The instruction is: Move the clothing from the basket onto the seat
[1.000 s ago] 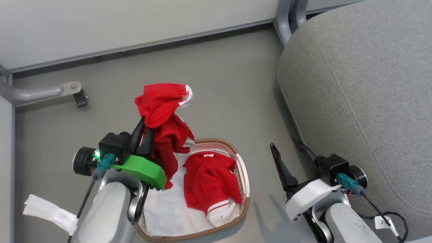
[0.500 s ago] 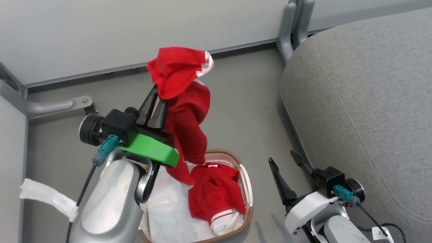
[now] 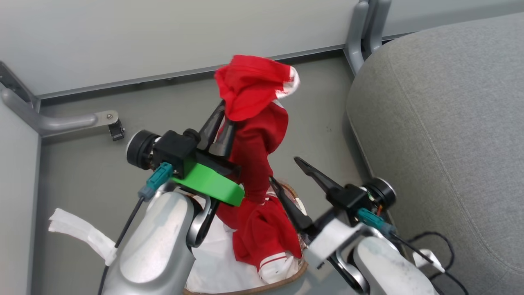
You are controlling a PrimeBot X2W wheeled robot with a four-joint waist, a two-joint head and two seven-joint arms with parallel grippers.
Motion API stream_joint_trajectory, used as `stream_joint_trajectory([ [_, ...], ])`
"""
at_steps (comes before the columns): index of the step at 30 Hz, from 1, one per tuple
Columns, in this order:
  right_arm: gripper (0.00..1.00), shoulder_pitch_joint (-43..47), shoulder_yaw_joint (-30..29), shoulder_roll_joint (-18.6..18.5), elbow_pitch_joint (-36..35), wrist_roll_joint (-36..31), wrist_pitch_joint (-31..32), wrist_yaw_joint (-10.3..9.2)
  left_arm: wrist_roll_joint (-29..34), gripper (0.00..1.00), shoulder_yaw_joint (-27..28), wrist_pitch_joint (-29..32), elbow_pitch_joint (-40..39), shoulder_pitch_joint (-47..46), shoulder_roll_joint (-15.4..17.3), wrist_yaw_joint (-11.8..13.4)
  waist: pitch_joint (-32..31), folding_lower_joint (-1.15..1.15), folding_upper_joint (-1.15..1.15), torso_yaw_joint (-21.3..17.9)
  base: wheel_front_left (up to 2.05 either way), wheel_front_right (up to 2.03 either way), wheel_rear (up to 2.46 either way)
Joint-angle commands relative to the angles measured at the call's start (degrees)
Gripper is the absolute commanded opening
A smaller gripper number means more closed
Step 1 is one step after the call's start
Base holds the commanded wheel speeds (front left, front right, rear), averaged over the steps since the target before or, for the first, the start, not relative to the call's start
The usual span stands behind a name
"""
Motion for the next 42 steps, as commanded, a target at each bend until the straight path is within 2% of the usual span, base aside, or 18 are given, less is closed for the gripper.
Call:
stream_joint_trajectory([
  [1, 1.0, -1.8, 0.9, -0.3, 0.4, -0.2, -0.3, -0.04, -0.6, 0.0, -0.5, -0.1, 0.2, -1.0, 0.0, -0.2, 0.2, 0.0, 0.0, 0.3, 0.0, 0.0, 0.0],
  [4, 1.0, -5.3, 3.0, -0.3, 1.8, -0.6, -0.3, -0.04, -1.3, 0.0, -1.9, -0.1, 0.2, -1.4, -0.5, -0.2, 0.3, 0.0, 0.0, 1.2, 0.0, 0.0, 0.0],
  [14, 1.0, -9.5, 2.1, -0.3, 8.3, -2.3, -0.3, -0.04, -3.9, 0.0, -8.1, -0.1, -0.2, -2.0, -1.2, -0.2, 0.5, 0.0, 0.0, 6.3, 0.0, 0.0, 0.0],
  [15, 0.8, -9.7, 2.6, -0.3, 9.2, -2.0, -0.3, -0.04, -4.1, 0.0, -8.4, -0.1, -0.2, -1.9, -1.2, -0.2, 0.4, 0.0, 0.0, 6.6, 0.0, 0.0, 0.0],
  [16, 0.29, -10.2, 2.9, -0.3, 9.7, -1.6, -0.3, -0.04, -4.4, 0.0, -8.6, -0.1, -0.2, -1.9, -1.2, -0.2, 0.5, 0.0, 0.0, 6.9, 0.0, 0.0, 0.0],
  [17, 0.0, -10.6, 2.9, -0.2, 9.5, -1.3, -0.3, -0.04, -4.6, 0.0, -8.8, -0.1, -0.1, -1.8, -1.2, -0.2, 0.5, 0.0, 0.0, 7.1, 0.0, 0.0, 0.0],
  [25, 0.0, -8.5, -0.1, -0.3, 7.8, -0.1, -0.3, -0.05, -3.4, 0.0, -6.9, -0.1, -0.4, -0.8, -1.3, 0.4, 1.0, 0.0, 0.0, 6.1, 0.0, 0.0, 0.0],
  [26, 0.0, -8.2, -0.7, -0.3, 7.5, 0.1, -0.3, -0.05, -2.9, 0.34, -6.3, -0.1, -0.6, -0.5, -1.3, 0.8, 1.1, 0.0, 0.0, 5.5, 0.0, 0.0, 0.0],
  [27, 0.0, -7.9, -1.2, -0.3, 7.2, 0.1, -0.3, -0.05, -3.0, 1.0, -5.8, 0.0, -0.3, 0.0, -1.3, 1.0, 1.1, 0.0, 0.0, 5.0, 0.0, 0.0, 0.0],
  [33, 0.0, -5.3, -5.3, -0.3, 3.6, 1.0, -0.3, -0.05, 0.2, 1.0, -4.1, 0.0, 0.1, 1.5, -1.1, 0.8, 1.9, 0.0, 0.0, -0.3, 0.0, 0.0, 0.0],
  [42, 0.0, -3.4, -8.6, -0.2, -0.8, 2.2, -0.3, -0.05, 2.7, 1.0, -1.1, 0.0, 2.4, 2.9, -0.6, 0.4, 4.6, 0.0, 0.0, -12.8, 0.0, 0.0, 0.0],
])
